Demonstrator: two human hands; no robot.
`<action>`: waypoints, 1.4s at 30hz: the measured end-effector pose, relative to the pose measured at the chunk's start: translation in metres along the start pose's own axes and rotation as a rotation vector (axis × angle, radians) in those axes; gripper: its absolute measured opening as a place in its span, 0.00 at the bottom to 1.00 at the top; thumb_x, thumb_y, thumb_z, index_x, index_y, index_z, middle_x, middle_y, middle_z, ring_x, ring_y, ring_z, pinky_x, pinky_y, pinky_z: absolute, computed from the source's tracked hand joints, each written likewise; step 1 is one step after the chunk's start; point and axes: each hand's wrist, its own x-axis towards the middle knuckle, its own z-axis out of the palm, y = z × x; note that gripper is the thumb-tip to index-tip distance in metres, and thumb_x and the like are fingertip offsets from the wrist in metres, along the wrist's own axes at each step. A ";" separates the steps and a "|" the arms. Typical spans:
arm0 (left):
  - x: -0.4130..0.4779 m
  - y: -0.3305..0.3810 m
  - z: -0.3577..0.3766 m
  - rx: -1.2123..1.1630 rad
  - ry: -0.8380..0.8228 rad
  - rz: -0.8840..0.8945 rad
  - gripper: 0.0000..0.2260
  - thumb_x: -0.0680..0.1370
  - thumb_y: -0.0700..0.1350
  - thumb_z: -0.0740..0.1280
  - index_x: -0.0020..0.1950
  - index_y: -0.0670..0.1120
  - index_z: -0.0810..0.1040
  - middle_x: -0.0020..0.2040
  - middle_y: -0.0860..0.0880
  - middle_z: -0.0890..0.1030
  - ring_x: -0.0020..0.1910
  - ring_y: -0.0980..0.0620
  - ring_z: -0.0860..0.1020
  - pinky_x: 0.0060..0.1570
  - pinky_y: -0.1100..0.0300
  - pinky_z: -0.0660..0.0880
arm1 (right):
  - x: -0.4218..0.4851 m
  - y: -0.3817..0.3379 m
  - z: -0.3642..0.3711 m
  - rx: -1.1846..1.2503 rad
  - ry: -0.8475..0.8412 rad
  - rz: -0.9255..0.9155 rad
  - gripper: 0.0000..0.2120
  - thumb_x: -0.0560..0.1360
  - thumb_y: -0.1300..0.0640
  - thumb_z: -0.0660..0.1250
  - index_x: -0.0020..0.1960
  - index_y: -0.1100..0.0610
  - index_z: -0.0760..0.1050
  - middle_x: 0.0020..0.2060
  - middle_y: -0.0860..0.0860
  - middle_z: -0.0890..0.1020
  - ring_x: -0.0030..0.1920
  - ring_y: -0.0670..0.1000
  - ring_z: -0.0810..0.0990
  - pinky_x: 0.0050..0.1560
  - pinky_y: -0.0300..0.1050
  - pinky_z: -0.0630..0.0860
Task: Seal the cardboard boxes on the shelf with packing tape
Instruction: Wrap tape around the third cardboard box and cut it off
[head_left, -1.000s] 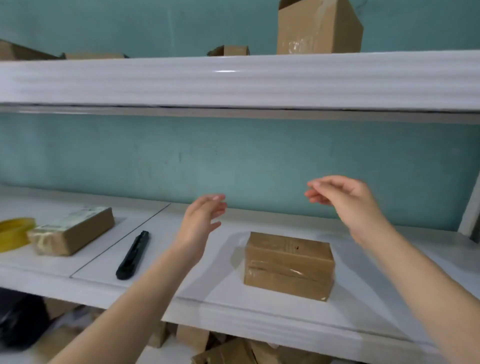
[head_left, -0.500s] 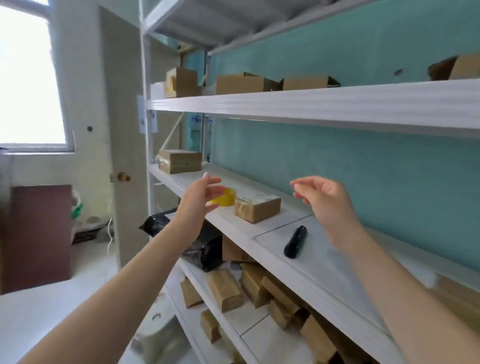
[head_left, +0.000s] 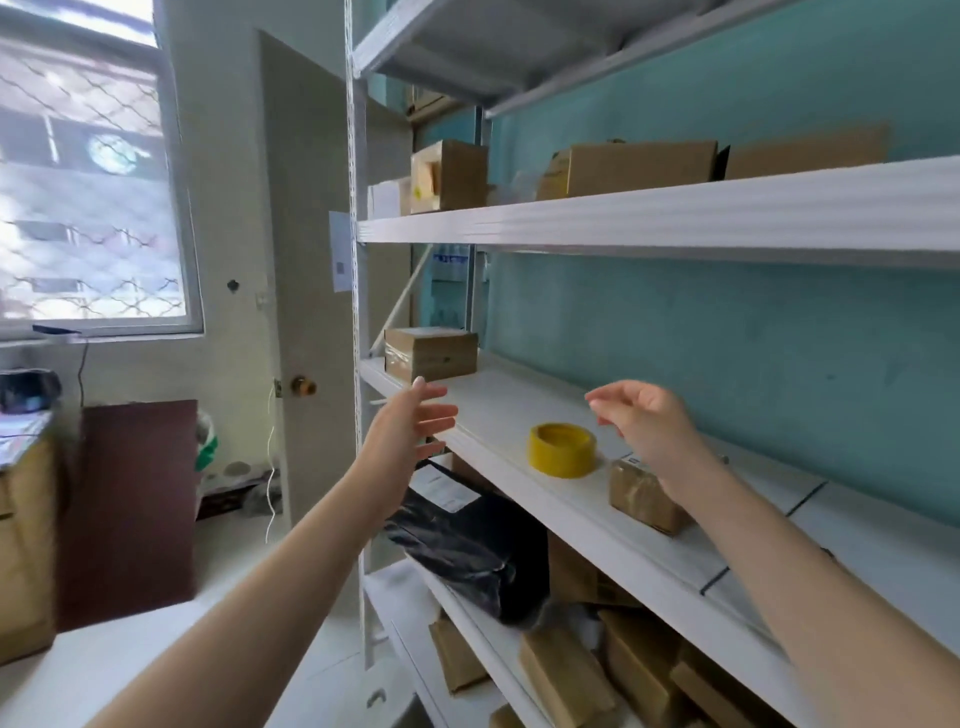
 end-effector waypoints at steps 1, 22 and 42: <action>0.010 -0.004 -0.003 -0.003 -0.005 -0.012 0.16 0.82 0.53 0.53 0.52 0.48 0.78 0.52 0.45 0.82 0.54 0.47 0.79 0.51 0.51 0.75 | 0.010 0.005 0.010 -0.032 -0.024 0.017 0.07 0.73 0.60 0.68 0.38 0.51 0.79 0.34 0.46 0.80 0.37 0.44 0.76 0.37 0.33 0.71; 0.169 -0.068 0.028 0.039 -0.118 -0.075 0.09 0.81 0.48 0.59 0.51 0.47 0.78 0.48 0.45 0.82 0.50 0.47 0.80 0.53 0.51 0.75 | 0.142 0.107 0.106 -0.792 -0.032 0.259 0.26 0.69 0.42 0.66 0.57 0.61 0.67 0.54 0.57 0.78 0.53 0.59 0.78 0.43 0.46 0.70; 0.208 -0.082 0.151 -0.236 -0.820 0.270 0.14 0.75 0.51 0.63 0.37 0.41 0.74 0.31 0.54 0.77 0.33 0.57 0.74 0.37 0.63 0.71 | 0.128 0.050 0.045 -0.077 0.580 0.115 0.38 0.71 0.69 0.69 0.72 0.53 0.53 0.38 0.45 0.85 0.43 0.46 0.82 0.52 0.43 0.76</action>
